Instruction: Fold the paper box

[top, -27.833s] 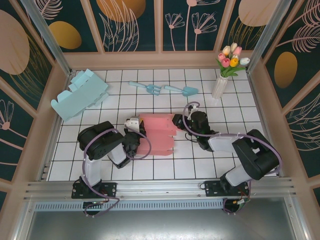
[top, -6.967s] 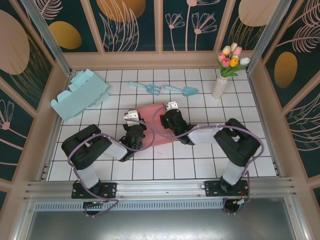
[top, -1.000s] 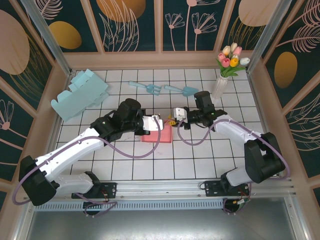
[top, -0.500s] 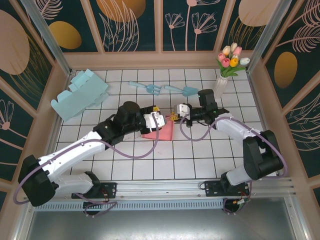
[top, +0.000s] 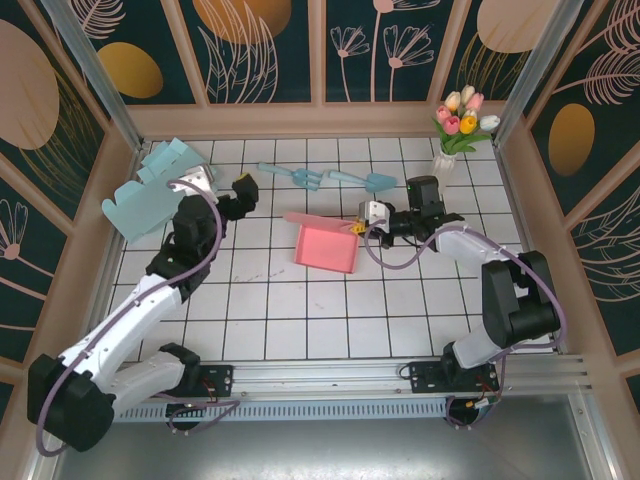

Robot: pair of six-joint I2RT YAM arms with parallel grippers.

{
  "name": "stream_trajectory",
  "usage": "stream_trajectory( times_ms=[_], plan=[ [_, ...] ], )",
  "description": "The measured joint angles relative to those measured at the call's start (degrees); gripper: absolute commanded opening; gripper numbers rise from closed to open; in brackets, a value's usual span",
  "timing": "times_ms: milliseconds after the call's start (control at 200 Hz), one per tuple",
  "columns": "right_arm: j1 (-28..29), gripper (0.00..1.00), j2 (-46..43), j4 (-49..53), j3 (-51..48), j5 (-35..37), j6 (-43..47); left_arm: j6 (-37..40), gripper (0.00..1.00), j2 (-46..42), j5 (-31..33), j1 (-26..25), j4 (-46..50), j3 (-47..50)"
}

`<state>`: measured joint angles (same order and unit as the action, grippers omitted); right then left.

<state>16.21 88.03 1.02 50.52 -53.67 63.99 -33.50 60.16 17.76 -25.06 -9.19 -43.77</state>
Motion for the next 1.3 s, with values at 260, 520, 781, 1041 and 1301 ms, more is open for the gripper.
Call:
stream_trajectory(
  times_ms=[260, 520, 781, 1041, 1301],
  plan=[
    [-0.3, 0.0, 0.0, 0.0, 0.0, 0.0, 0.5, -19.7, 0.98, 25.2, -5.3, 1.0, 25.4, -26.4],
    [0.0, 0.0, 0.0, 0.0, 0.0, 0.0, 0.7, -25.9, 0.91, 33.1, -13.8, -0.2, 31.5, -27.6],
    [0.2, 0.0, 0.9, 0.0, 0.0, 0.0, 1.7, -28.3, 0.84, 33.6, -14.2, -7.0, 32.1, -28.9],
    [1.0, 0.0, 1.0, -1.0, 0.0, 1.0, 1.5, -30.6, 0.84, 33.7, -14.3, -7.9, 31.4, -28.2],
    [1.4, 0.0, 1.0, -3.3, -0.3, 3.8, 0.2, -33.2, 0.79, 34.5, -14.3, -9.8, 31.3, -27.3]
  ],
)
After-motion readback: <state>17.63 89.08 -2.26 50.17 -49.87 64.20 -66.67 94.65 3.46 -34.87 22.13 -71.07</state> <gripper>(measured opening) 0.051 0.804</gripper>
